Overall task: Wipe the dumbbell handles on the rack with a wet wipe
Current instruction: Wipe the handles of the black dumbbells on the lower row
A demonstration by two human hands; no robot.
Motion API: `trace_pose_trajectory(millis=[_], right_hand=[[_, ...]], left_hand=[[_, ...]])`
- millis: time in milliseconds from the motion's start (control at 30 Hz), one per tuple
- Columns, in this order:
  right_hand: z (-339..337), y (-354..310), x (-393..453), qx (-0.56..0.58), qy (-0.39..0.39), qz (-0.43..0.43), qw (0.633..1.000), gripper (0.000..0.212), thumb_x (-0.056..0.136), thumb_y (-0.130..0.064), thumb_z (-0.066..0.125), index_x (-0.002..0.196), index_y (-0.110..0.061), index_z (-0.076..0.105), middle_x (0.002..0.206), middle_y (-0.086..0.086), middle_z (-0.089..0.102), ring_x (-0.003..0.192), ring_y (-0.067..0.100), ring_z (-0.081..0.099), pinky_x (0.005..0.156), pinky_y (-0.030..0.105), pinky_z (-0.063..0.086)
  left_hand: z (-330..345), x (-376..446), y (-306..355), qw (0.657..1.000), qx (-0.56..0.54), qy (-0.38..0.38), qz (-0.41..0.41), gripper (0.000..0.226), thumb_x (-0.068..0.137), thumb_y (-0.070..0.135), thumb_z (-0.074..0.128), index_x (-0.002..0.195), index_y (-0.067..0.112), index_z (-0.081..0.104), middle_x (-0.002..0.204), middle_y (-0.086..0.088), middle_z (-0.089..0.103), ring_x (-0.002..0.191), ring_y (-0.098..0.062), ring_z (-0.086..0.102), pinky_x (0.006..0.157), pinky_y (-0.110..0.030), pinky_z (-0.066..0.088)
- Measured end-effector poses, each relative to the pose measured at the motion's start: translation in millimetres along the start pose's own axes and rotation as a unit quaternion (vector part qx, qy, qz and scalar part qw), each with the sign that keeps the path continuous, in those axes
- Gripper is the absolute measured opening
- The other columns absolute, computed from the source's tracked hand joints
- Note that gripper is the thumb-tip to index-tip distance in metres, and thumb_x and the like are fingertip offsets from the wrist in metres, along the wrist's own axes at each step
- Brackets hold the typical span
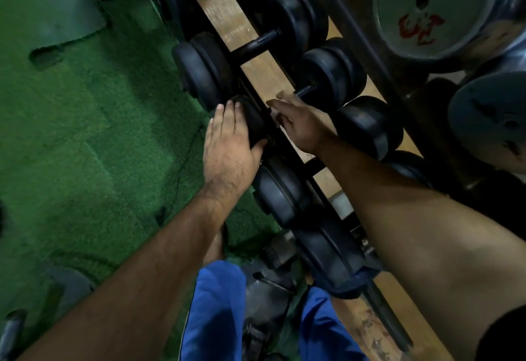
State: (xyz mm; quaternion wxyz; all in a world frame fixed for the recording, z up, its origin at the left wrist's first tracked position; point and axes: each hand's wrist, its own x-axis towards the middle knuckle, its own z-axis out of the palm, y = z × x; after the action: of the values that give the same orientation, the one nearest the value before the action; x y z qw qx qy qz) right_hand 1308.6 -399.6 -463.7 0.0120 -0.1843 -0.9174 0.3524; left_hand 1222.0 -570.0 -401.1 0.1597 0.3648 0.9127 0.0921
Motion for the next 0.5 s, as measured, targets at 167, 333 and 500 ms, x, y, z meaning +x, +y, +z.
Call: trace_pose_trajectory(millis=[167, 333, 500], right_hand=[[7, -9, 3, -0.053, -0.097, -0.006, 0.994, 0.050, 0.093, -0.036, 0.039, 0.141, -0.025, 0.050, 0.154, -0.002, 0.039, 0.117, 0.031, 0.060, 0.094, 0.036, 0.049], [8, 4, 8, -0.104, 0.009, 0.115, 0.988, 0.042, 0.099, -0.046, 0.035, 0.136, -0.034, 0.050, 0.148, -0.006, 0.043, 0.114, 0.028, 0.061, 0.094, 0.036, 0.050], [8, 1, 7, -0.032, -0.064, 0.004, 0.997, 0.043, 0.101, -0.055, 0.033, 0.136, -0.035, 0.050, 0.142, -0.005, 0.046, 0.113, 0.021, 0.060, 0.095, 0.035, 0.049]], left_hand=[[-5, -1, 5, 1.000, 0.018, -0.008, -0.002, 0.084, 0.093, 0.048, 0.054, 0.154, 0.003, 0.017, 0.162, -0.013, 0.018, 0.151, -0.027, 0.011, 0.123, -0.042, 0.012], [-10, 0, 16, 0.995, 0.098, 0.019, -0.001, 0.087, 0.088, 0.049, 0.058, 0.153, 0.004, 0.022, 0.162, -0.015, 0.016, 0.151, -0.028, 0.009, 0.123, -0.046, 0.005], [-13, 10, 15, 0.999, 0.041, -0.017, 0.011, 0.083, 0.086, 0.039, 0.062, 0.152, 0.005, 0.025, 0.160, -0.011, 0.023, 0.150, -0.025, 0.013, 0.123, -0.042, 0.009]])
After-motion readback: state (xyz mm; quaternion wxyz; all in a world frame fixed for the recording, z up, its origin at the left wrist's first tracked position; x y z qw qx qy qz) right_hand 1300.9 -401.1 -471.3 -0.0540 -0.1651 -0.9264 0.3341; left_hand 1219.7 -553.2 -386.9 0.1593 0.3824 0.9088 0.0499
